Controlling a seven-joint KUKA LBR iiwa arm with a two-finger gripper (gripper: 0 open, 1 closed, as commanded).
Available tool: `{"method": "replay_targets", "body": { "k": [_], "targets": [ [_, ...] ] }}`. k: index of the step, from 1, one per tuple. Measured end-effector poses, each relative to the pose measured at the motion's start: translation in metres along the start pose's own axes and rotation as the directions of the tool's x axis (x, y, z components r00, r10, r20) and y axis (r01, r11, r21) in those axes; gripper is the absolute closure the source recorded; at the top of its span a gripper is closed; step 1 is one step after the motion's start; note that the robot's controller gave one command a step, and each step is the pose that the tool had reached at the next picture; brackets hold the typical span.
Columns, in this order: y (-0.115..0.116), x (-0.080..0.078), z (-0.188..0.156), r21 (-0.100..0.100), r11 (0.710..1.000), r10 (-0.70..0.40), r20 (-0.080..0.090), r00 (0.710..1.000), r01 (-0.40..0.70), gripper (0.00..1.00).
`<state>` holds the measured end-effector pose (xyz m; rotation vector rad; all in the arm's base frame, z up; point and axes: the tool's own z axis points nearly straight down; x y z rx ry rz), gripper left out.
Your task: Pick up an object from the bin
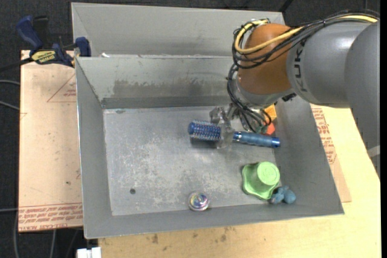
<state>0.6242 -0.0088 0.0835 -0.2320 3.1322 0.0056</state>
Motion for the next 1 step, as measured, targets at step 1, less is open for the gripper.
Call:
{"method": "replay_targets", "body": {
  "k": [1],
  "targets": [
    [0.0136, 0.0002, -0.1308, 0.004, 1.000, -0.022, 0.008, 1.000, 0.022, 1.00]
  ]
}}
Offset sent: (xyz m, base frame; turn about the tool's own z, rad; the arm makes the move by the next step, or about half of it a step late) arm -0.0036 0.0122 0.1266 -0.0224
